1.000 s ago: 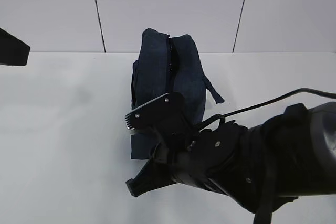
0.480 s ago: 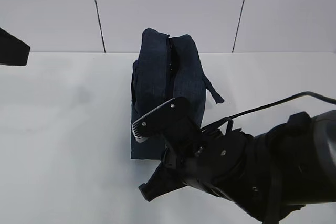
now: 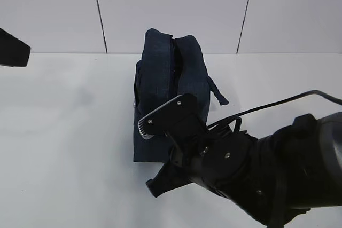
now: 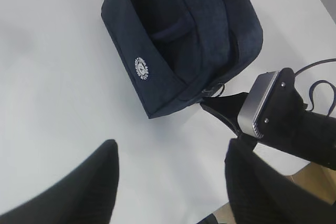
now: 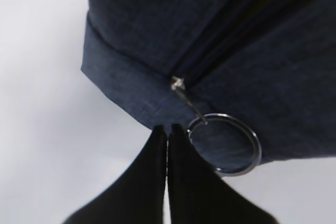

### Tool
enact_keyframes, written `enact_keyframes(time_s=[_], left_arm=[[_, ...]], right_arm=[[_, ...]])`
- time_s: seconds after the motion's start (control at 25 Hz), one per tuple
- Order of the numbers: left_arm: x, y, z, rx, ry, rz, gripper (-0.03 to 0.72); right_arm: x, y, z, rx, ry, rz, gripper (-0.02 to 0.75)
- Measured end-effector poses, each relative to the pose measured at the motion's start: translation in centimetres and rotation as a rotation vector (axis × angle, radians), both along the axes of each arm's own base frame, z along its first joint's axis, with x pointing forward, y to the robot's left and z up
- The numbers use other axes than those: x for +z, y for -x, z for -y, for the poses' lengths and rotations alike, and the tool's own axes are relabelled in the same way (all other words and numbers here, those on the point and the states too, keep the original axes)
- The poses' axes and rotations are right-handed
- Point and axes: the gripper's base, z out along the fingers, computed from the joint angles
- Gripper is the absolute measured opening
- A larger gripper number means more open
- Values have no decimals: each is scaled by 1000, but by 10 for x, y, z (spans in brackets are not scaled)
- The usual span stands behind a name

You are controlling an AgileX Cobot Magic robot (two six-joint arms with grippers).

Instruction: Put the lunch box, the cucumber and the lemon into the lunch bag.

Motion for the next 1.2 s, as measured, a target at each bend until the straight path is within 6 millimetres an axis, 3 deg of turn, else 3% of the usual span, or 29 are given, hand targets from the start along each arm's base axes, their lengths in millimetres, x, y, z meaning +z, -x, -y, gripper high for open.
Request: enact_keyframes(time_s=[0.36,0.56,0.64,1.2], left_arm=[[0,0,0,1,0,2,449],[0,0,0,1,1,1,449],[0,0,0,1,1,1,449],[1,-1,0,4,4,6,449]], right_arm=[[0,0,0,-6,-3,-4,28],[-2,2,-2,8,-24,-37,209],[-2,3,-2,4,-26,-38,241],[-3,6,-5,26,-63,-89,279]])
